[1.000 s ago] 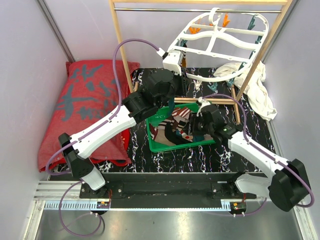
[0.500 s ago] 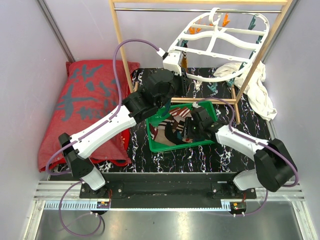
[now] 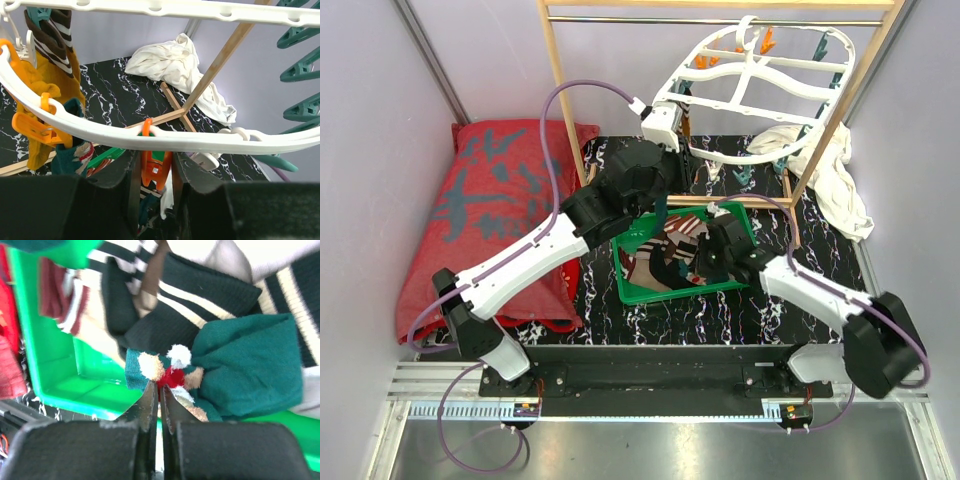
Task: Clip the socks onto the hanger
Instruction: Pick up the sock from the bin, then clamp the sock onto the hanger.
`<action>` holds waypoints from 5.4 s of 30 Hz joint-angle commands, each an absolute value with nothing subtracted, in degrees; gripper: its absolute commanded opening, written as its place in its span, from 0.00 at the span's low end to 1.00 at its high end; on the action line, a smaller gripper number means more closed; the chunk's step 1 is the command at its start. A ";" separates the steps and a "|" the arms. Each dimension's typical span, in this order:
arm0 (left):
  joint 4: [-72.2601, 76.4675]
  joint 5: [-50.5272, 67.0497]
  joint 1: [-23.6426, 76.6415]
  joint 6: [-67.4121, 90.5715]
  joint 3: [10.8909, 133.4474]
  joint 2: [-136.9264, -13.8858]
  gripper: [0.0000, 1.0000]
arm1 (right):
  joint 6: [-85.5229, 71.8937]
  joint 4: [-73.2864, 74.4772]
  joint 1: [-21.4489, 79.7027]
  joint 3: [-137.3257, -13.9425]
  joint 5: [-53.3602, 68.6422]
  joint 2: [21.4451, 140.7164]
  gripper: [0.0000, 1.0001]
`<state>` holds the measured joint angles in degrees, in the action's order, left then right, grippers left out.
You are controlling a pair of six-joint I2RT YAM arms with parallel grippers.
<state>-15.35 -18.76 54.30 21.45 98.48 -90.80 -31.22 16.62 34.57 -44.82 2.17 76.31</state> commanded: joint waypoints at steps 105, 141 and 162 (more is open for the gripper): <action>-16.35 -7.57 53.96 28.73 101.95 -87.28 0.00 | 10.20 -27.16 35.07 -44.38 2.20 48.43 0.01; -15.38 -7.73 53.96 28.65 100.55 -87.36 0.41 | 8.17 -28.21 35.07 -46.67 2.99 48.16 0.05; -15.38 -16.69 49.76 20.92 85.62 -69.99 0.99 | 7.21 -11.88 35.07 -43.51 -3.24 38.68 0.82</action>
